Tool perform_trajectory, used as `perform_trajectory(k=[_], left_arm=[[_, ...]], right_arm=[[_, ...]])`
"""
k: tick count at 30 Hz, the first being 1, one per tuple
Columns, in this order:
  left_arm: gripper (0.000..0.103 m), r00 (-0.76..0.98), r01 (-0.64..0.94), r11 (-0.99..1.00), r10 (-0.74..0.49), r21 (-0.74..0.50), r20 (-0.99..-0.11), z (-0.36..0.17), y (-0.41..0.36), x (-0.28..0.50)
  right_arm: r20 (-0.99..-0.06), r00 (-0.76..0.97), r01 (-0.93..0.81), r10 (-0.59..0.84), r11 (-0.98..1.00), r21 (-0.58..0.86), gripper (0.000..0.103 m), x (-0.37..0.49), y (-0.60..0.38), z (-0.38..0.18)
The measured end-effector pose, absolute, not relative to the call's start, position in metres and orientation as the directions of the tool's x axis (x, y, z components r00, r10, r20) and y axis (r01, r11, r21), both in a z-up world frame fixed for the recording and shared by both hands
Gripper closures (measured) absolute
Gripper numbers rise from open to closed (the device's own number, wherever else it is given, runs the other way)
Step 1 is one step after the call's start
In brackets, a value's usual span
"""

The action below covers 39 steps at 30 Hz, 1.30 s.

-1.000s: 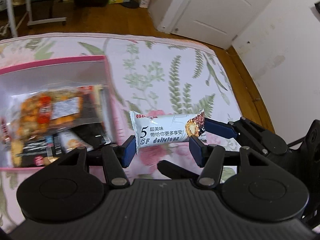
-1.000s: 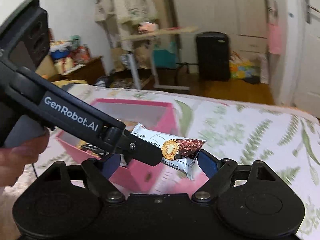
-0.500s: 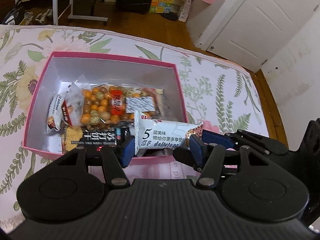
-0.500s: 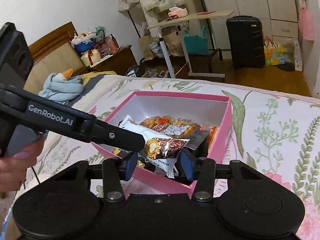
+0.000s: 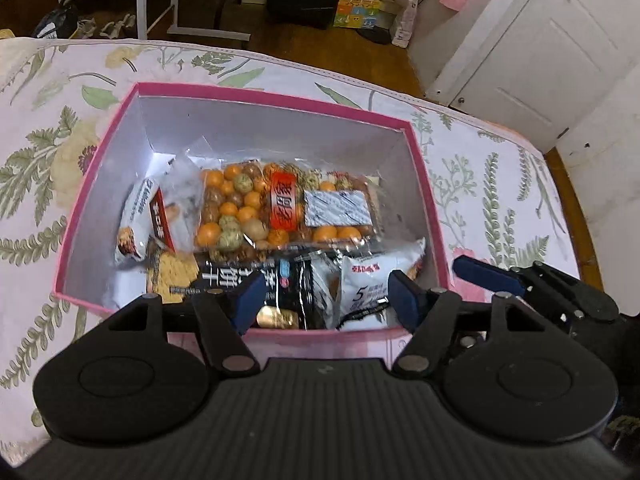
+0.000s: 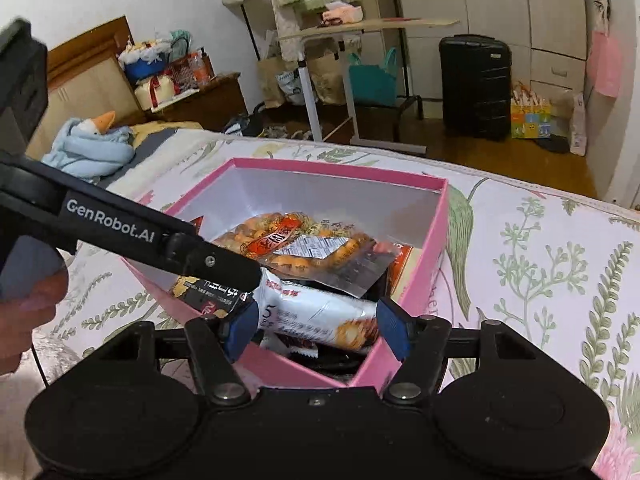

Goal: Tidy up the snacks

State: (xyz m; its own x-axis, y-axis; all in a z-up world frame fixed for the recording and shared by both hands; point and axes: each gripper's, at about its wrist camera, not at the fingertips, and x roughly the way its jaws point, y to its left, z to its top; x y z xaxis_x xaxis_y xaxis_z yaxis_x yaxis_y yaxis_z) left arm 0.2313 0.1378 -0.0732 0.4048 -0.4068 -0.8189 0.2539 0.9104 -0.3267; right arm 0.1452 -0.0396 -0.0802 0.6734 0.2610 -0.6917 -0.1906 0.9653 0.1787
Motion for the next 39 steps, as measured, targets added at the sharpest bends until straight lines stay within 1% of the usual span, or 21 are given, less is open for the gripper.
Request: perform_trajectory(k=[7,15,20,23,26,32,36,39], left_arm=[[0.036,0.475,0.278,0.901,-0.43,-0.333,-0.768,-0.056,0.14,0.197],[0.036,0.569,0.38,0.891,-0.436,-0.248,-0.698,-0.014,0.126,0.146],[0.036,0.602,0.41,0.89,-0.43,-0.202,-0.673,0.006,0.116,0.117],[0.036,0.621,0.406,0.898,-0.409,-0.171,-0.669,0.012,0.11,0.104],[0.036,0.608,0.415,0.893,-0.415,-0.175,-0.677,0.011,0.105,0.095],[0.036,0.592,0.406,0.896,-0.409,-0.181,-0.695,0.003,0.095,0.083],[0.035,0.582,0.413,0.898,-0.387,-0.15,-0.715,-0.003,0.086,0.078],[0.03,0.602,0.394,0.909,-0.366,-0.135,-0.71,-0.006,0.084,0.073]], right_arm=[[-0.643,0.741,-0.112,0.193,0.98,0.164,0.032,0.109,-0.058,-0.06],[-0.586,0.808,-0.002,0.058,0.995,0.097,0.032,0.06,-0.067,-0.027],[-0.552,0.833,0.069,-0.025,0.996,0.058,0.032,0.031,-0.07,-0.006],[-0.549,0.832,0.125,-0.072,0.99,0.059,0.032,0.017,-0.076,0.004],[-0.553,0.827,0.16,-0.1,0.985,0.061,0.032,0.006,-0.08,0.009],[-0.559,0.817,0.188,-0.141,0.982,0.027,0.032,-0.009,-0.077,0.008],[-0.58,0.8,0.205,-0.156,0.979,0.02,0.032,-0.014,-0.076,0.006],[-0.607,0.774,0.238,-0.179,0.971,0.017,0.032,-0.013,-0.074,0.003]])
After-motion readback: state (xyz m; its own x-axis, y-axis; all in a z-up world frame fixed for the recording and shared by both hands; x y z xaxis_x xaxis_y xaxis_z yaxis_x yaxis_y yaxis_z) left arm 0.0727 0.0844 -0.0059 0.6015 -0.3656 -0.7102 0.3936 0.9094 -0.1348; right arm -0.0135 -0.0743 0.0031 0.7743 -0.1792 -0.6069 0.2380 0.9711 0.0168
